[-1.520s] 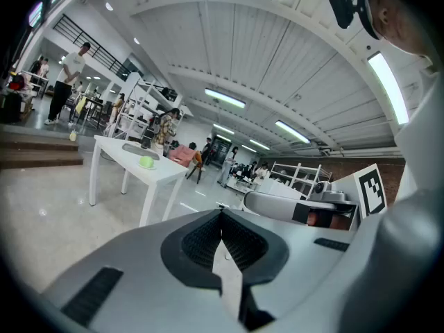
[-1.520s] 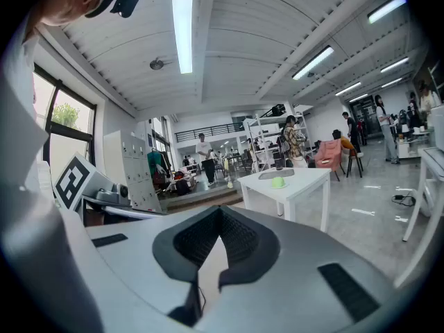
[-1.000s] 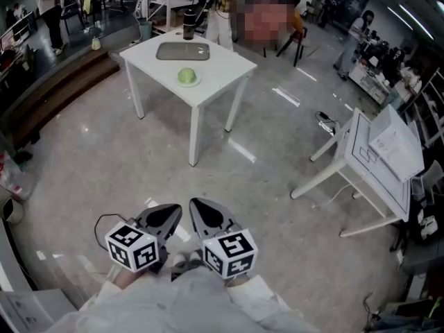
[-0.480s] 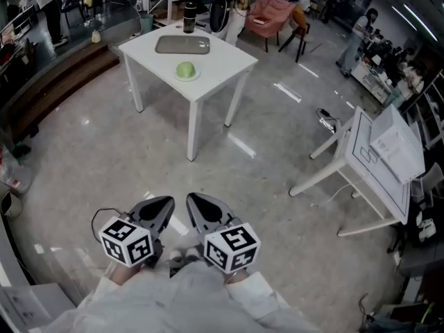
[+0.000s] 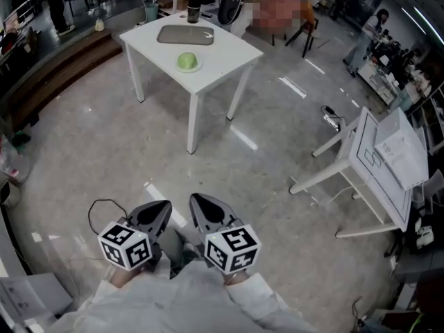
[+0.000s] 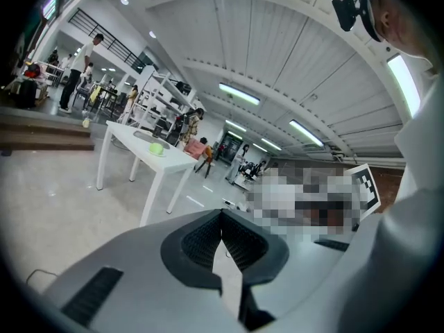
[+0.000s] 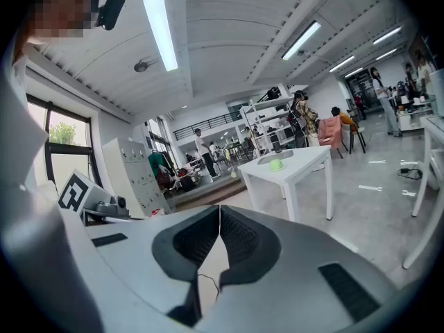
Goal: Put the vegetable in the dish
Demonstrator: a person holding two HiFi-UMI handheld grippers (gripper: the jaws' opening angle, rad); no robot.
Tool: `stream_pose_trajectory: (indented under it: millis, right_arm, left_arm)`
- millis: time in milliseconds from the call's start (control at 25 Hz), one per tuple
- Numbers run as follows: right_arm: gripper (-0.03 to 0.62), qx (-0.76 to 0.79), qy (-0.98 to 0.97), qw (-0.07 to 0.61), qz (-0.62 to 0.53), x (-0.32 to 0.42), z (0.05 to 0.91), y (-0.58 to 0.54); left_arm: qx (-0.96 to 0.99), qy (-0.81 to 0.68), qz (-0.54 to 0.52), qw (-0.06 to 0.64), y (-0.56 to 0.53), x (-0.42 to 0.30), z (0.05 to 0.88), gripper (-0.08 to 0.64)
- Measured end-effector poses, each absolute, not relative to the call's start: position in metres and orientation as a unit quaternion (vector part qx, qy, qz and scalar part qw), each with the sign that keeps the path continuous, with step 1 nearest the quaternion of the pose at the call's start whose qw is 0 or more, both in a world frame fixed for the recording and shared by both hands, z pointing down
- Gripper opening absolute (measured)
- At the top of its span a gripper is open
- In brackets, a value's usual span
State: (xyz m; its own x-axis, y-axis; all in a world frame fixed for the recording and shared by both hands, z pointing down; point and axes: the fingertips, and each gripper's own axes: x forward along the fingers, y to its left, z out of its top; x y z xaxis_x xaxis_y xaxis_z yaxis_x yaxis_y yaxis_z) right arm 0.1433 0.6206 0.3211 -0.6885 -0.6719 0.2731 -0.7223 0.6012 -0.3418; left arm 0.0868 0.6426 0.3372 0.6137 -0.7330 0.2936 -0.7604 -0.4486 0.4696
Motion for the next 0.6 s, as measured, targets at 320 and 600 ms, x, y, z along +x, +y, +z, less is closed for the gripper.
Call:
stream_pose_trajectory:
  millis: [320, 600]
  right_arm:
    - [0.015, 0.393, -0.891, 0.067, 0.218, 0.14, 0.327, 0.572]
    - [0.015, 0.404, -0.89, 0.069, 0.2, 0.118, 0.326, 0.485]
  left_arm:
    - [0.853, -0.434, 0.04, 0.287, 0.589, 0.08, 0.347, 0.008]
    - [0.86, -0.427, 0.038, 0.278, 0.497, 0.057, 0.342, 0.008]
